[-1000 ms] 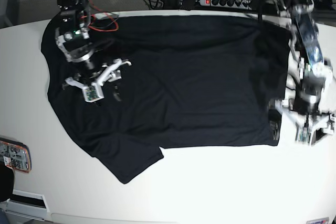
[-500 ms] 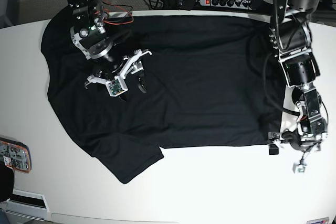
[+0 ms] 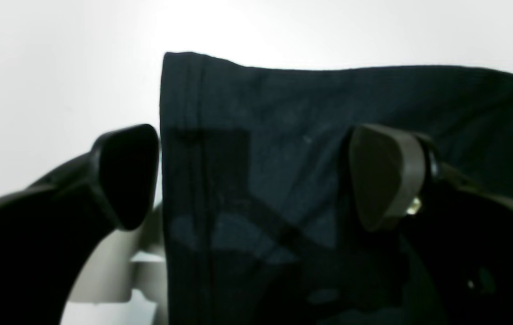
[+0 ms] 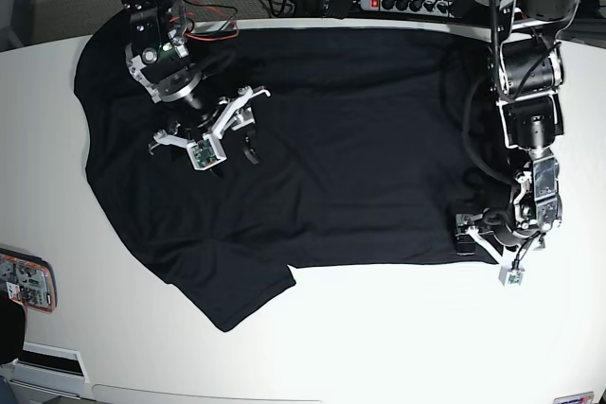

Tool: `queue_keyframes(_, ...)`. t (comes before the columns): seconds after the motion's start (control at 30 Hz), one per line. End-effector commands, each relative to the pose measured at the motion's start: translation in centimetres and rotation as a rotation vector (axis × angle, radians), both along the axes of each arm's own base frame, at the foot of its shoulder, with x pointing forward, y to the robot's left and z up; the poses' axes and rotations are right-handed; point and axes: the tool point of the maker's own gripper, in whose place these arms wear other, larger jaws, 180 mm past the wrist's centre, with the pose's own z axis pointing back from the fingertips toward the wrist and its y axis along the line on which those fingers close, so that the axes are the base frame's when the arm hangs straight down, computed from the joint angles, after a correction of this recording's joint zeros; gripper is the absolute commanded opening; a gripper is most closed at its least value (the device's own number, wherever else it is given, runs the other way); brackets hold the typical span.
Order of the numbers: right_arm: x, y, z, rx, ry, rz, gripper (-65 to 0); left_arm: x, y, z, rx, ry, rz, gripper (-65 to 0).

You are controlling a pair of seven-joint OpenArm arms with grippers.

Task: Fold the T-shirt properly
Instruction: 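Move the left gripper to the shirt's side edge and grasp it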

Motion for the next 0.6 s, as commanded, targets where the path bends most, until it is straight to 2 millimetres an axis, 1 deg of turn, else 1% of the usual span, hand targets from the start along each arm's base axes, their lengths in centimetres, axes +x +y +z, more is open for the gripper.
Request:
queue_keyframes(0.0,0.6,0.1,1.4,0.021,-0.050,0.001,-31.3,0.6,2.2,1.6,0.030,-0.018,0.024,-0.3)
queue_keyframes(0.07,0.6,0.1,1.4,0.021,-0.050,0.001,-31.4,0.4,2.9,1.8,0.041,-0.013,0.030,-0.3)
queue_keyframes(0.13,0.6,0.1,1.4,0.021,-0.050,0.001,-31.5,0.2,2.6,1.4,0.036,-0.003,0.028,-0.3)
queue_keyframes(0.2,0.5,0.3,1.4,0.024,-0.049,0.006,-31.5,-2.3,2.2,-1.2,0.043,0.062,0.014,-0.3)
queue_keyframes(0.27,0.5,0.4,1.4,0.026,-0.049,0.007,-31.5,-3.6,0.1,-3.2,0.064,0.110,-0.061,-0.3)
queue_keyframes(0.37,0.7,0.2,1.5,0.023,-0.053,0.002,-31.5,-5.2,-2.6,-4.8,0.147,0.146,-0.223,-0.3)
queue_keyframes(0.43,0.6,0.2,1.4,0.023,-0.050,0.000,-31.5,-6.6,-3.4,-5.3,0.182,0.128,-0.297,-0.3)
queue_keyframes(0.47,0.6,0.2,1.4,0.023,-0.050,0.000,-31.5,-6.9,-3.6,-5.1,0.190,0.105,-0.315,-0.3)
queue_keyframes(0.57,0.5,0.2,1.4,0.023,-0.049,0.002,-31.5,-6.5,-4.8,-4.0,0.179,0.002,-0.339,-0.3)
